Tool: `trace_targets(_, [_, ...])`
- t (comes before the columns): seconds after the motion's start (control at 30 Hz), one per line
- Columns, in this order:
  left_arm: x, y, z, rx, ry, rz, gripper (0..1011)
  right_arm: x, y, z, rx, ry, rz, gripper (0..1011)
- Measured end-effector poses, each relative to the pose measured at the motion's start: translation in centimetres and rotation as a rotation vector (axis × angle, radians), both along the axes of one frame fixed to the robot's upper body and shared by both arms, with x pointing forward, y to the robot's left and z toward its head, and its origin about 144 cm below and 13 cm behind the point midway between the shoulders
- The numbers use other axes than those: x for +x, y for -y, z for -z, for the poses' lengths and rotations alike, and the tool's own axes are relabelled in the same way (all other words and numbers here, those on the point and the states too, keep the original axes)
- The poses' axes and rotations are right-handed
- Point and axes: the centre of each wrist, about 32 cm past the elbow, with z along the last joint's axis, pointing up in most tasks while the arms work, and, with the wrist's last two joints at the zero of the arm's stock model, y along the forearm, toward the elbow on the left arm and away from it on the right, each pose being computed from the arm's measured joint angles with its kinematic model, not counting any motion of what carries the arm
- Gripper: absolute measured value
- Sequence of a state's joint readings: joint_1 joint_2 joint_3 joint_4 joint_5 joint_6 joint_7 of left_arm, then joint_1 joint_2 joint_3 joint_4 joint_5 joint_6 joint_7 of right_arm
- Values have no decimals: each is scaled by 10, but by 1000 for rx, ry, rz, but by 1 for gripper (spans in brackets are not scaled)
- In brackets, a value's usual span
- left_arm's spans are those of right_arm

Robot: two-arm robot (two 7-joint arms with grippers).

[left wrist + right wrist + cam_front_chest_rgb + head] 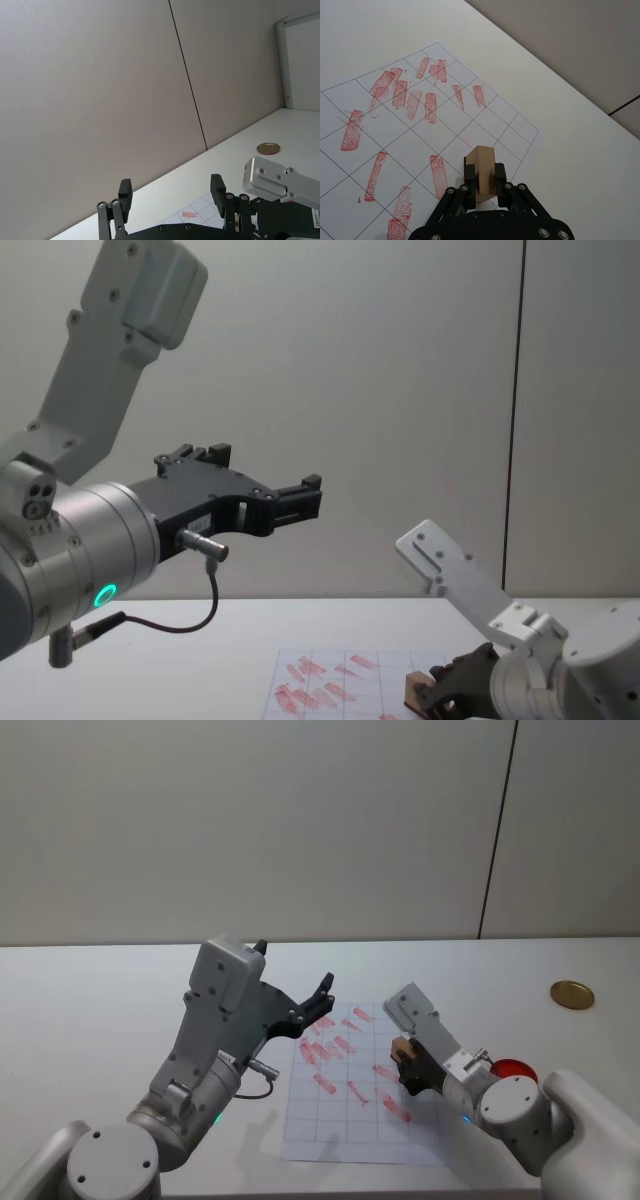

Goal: Use the one hand to pick up the stamp and affix it onto the A4 paper.

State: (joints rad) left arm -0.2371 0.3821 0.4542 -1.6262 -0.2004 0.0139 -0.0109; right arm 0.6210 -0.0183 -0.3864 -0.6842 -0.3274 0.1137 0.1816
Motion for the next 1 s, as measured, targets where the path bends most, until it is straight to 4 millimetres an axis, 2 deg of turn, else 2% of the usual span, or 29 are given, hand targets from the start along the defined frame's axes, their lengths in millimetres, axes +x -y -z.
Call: trace_targets(1.0, [0, 0, 0, 0, 0, 0, 993, 6, 0, 3, 23, -25, 12, 216])
